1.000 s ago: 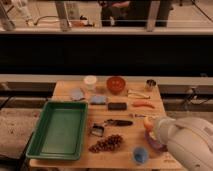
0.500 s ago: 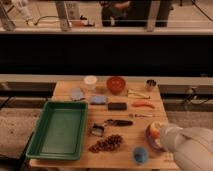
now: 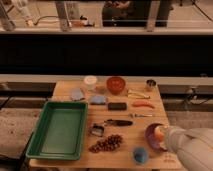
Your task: Place apple in purple bowl
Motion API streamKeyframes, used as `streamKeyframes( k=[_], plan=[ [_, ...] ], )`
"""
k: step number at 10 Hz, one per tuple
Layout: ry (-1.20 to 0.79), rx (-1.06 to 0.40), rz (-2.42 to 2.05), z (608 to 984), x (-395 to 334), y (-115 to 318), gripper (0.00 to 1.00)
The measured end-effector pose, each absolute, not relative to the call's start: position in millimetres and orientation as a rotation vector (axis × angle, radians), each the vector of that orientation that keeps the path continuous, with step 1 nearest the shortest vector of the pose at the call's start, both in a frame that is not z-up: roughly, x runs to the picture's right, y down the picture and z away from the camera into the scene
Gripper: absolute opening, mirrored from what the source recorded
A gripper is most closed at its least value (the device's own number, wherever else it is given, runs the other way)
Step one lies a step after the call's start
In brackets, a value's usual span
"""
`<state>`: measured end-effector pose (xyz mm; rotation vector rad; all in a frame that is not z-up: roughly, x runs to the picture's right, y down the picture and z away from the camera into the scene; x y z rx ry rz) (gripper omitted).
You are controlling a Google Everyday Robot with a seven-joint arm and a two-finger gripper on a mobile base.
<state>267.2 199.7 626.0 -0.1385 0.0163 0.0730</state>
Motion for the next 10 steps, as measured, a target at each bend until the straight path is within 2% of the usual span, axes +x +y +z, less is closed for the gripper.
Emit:
streamKeyframes(
  k=[4, 10],
  plan=[
    [0.023, -0.174, 0.083, 622, 284, 209, 0.00],
    [0.008, -0.258, 0.049, 649, 285, 203, 0.02]
  ],
)
